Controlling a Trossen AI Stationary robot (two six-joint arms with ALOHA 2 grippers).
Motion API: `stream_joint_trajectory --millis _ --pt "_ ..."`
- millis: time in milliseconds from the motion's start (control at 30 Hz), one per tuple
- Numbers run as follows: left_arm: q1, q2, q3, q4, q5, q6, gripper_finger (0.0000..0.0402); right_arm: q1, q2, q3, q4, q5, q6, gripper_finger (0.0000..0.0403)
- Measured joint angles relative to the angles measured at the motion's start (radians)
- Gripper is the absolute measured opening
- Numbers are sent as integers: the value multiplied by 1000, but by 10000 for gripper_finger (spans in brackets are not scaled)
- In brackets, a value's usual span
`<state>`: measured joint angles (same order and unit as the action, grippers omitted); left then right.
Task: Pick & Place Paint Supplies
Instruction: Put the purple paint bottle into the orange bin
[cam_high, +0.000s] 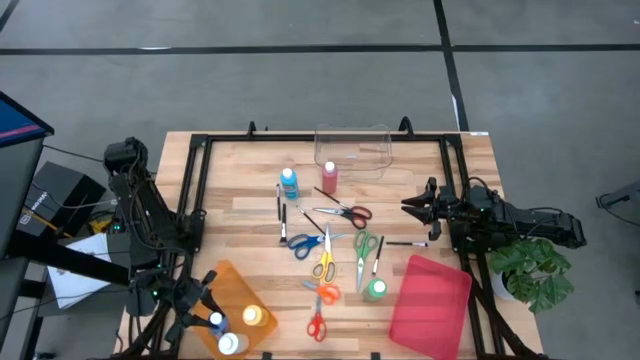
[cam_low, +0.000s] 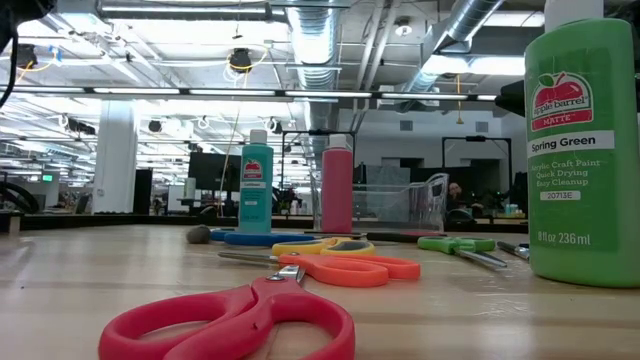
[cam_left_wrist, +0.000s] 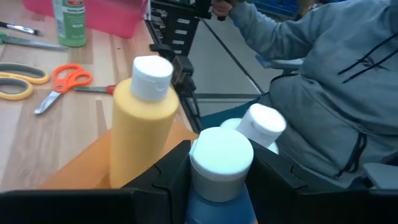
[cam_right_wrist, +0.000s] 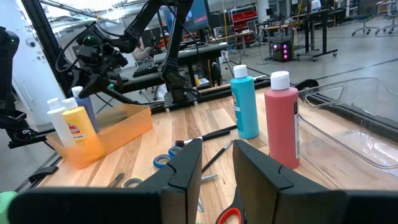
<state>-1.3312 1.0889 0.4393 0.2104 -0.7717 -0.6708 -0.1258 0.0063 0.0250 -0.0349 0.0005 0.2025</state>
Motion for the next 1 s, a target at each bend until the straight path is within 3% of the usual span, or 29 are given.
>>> stream_joint_trajectory --millis 1000 --pt "0 -2 2 78 39 11 189 0 0 0 0 0 0 89"
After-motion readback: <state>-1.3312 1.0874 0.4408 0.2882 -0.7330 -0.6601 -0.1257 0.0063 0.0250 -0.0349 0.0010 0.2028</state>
